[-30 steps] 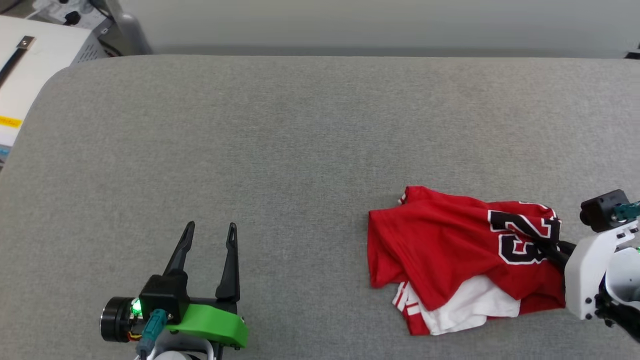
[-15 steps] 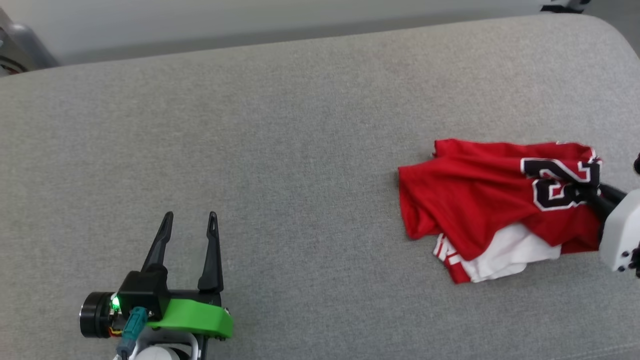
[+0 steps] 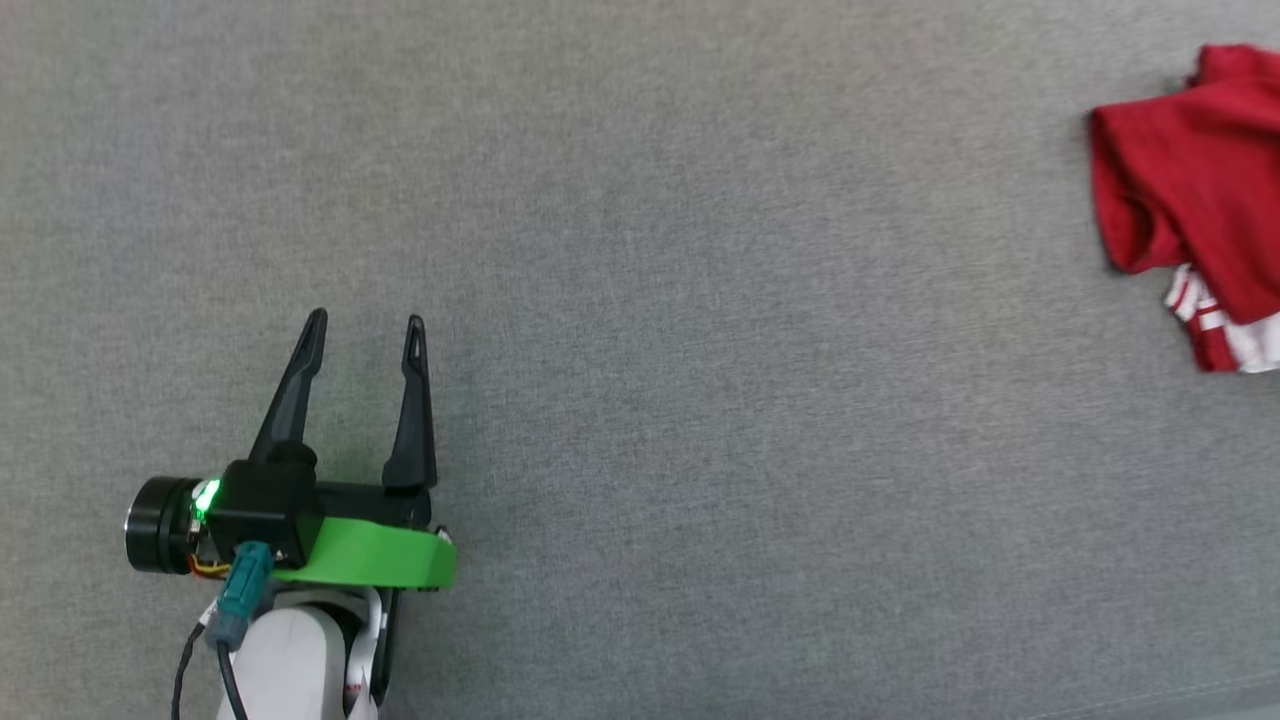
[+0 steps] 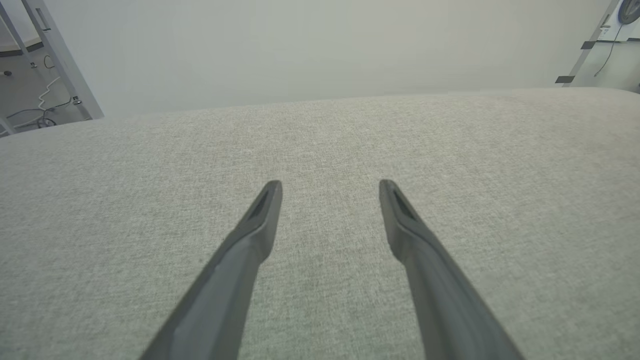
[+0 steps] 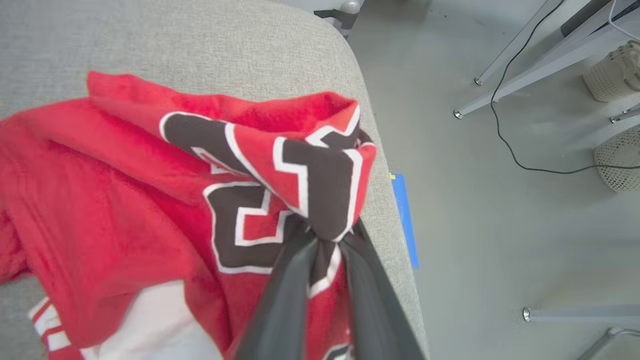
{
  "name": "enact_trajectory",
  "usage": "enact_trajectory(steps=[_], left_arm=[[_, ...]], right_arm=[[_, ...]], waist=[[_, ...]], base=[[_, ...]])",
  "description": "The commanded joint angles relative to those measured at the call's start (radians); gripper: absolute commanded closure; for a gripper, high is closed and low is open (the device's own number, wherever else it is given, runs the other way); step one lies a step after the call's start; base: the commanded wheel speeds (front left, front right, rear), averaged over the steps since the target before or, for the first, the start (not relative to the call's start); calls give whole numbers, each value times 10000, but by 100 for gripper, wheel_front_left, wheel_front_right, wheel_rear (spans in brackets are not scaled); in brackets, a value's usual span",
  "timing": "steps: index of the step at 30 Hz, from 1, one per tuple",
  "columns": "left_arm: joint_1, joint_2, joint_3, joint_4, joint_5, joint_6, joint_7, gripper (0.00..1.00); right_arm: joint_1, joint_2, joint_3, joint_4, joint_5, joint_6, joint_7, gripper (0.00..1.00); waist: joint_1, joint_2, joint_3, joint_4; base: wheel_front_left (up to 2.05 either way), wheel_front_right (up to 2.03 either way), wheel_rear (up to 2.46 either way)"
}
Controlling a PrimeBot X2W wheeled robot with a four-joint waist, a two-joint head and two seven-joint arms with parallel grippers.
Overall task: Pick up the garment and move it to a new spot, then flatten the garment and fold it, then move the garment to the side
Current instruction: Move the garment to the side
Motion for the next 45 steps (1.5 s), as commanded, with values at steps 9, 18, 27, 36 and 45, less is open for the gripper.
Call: enact_trajectory(steps=[9, 18, 27, 36, 45], left_arm=[[-541, 69, -34, -263, 95, -67, -59, 0], [-543, 38, -63, -76, 77, -25, -59, 0], [79, -112, -98, 215, -139, 102, -59, 0], [811, -207, -52, 535, -292, 195, -59, 0], [1123, -257, -118, 754, -334, 213, -59, 0]], right_arm=[[-1203, -608, -415, 1860, -713, -9, -233, 100], [-1654, -342, -549, 3180, -1541, -9, -1559, 0], [-634, -31, -851, 3026, -2061, -9, -4413, 0], [269, 1355, -1699, 1257, -2968, -9, -6039, 0], [1714, 4140, -2203, -2601, -4539, -9, -6103, 0]], waist=[[-1, -1, 1208, 569], [-1, -1, 719, 661], [-1, -1, -848, 834], [-1, -1, -2254, 1233], [-1, -1, -3029, 1735]], base=[[0, 0, 0], [0, 0, 0], [0, 0, 0], [0, 0, 0], [0, 0, 0]])
